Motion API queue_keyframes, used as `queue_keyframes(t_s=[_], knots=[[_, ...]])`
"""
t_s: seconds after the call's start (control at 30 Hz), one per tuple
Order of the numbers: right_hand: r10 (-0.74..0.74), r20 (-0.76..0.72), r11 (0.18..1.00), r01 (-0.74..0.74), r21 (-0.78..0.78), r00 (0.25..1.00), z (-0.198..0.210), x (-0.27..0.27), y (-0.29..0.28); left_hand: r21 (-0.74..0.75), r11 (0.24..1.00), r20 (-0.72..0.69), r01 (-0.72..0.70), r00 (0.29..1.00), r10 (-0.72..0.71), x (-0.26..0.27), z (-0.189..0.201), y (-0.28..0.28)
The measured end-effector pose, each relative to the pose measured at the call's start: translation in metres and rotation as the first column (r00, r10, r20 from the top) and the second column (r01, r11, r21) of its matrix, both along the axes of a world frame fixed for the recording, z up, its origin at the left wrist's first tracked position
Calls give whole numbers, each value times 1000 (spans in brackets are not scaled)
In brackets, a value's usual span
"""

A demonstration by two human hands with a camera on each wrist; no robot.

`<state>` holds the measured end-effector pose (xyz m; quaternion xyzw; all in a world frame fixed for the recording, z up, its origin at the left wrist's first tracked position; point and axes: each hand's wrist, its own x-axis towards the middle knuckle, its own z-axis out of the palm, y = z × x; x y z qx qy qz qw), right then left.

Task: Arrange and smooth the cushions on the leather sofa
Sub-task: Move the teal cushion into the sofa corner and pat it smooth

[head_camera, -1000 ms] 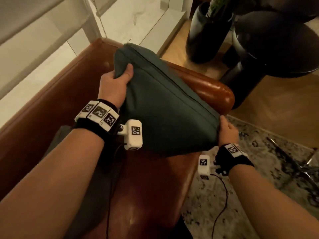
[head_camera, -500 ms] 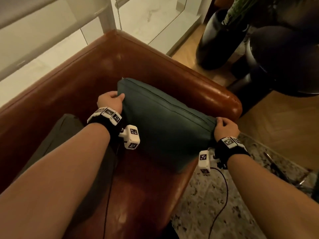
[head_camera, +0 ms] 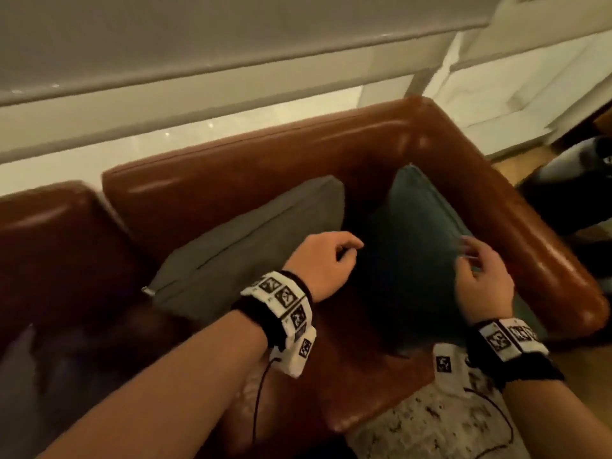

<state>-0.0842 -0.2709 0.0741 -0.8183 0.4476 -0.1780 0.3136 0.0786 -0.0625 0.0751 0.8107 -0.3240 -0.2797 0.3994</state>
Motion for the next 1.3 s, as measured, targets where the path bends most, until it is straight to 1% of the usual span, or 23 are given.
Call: queue_keyframes(t_s=[0.07,0.13,0.23,0.3,0.37,0.43,0.47,0.53,0.63,0.7,0.73,0.77,0.83,0.9,0.93,1.0,1.07,1.1,1.13,1.17,1.2,1.23,1.3], knots=[[223,12,964,-223,143,975,-4,32,73,10,995,-15,-102,995,102,-11,-3,83],[444,-50,861,-410,301,895,-18,59,149,63,966,-6,-250,968,251,-15,-16,175],[742,-141,657,-669,348,656,-36,88,267,165,855,101,-492,871,481,-30,-41,314],[860,-148,507,-783,360,489,-47,102,343,307,705,257,-640,769,586,-47,-56,397],[939,-171,340,-886,315,299,-54,116,416,516,479,350,-710,685,639,-67,-75,469],[978,-191,138,-955,262,89,-58,131,482,695,296,252,-655,607,754,-87,-97,520],[978,-210,37,-967,252,-17,-58,138,513,753,263,167,-604,561,811,-97,-107,537],[944,-246,-162,-959,234,-220,-57,151,570,784,303,41,-542,531,846,-113,-118,549],[792,-377,-421,-876,233,-481,-62,165,639,709,393,19,-586,573,819,-131,-111,548],[580,-552,-520,-794,314,-599,-77,171,665,606,470,9,-642,597,802,-142,-94,561],[469,-614,-537,-757,373,-635,-87,172,672,534,497,-12,-684,582,813,-150,-86,573],[378,-656,-530,-734,425,-653,-95,172,677,469,503,-35,-726,553,832,-157,-77,588],[309,-687,-515,-723,461,-658,-107,169,676,436,476,-10,-764,525,851,-172,-62,622],[337,-683,-557,-722,410,-648,-111,162,672,444,370,142,-816,472,870,-177,-53,665],[368,-673,-592,-720,362,-641,-111,161,670,427,278,200,-860,389,899,-179,-51,689],[433,-653,-573,-749,333,-621,-102,161,660,404,49,231,-913,153,961,-181,-57,740],[511,-639,-478,-808,344,-574,-92,168,647,415,-191,187,-889,-123,975,-184,-76,794],[569,-624,-403,-844,355,-535,-87,171,640,434,-300,141,-849,-264,954,-185,-90,818],[642,-599,-312,-876,367,-479,-81,174,633,484,-386,73,-786,-403,912,-188,-110,841],[712,-581,-204,-908,367,-394,-74,178,625,541,-434,0,-720,-516,856,-187,-132,860],[766,-574,-89,-933,349,-288,-66,181,620,607,-438,-61,-663,-589,806,-185,-153,873],[796,-574,-2,-948,317,-194,-57,185,618,649,-414,-125,-638,-627,769,-184,-174,886],[804,-593,124,-959,254,-53,-31,194,623,640,-361,-248,-678,-627,738,-177,-219,904]])
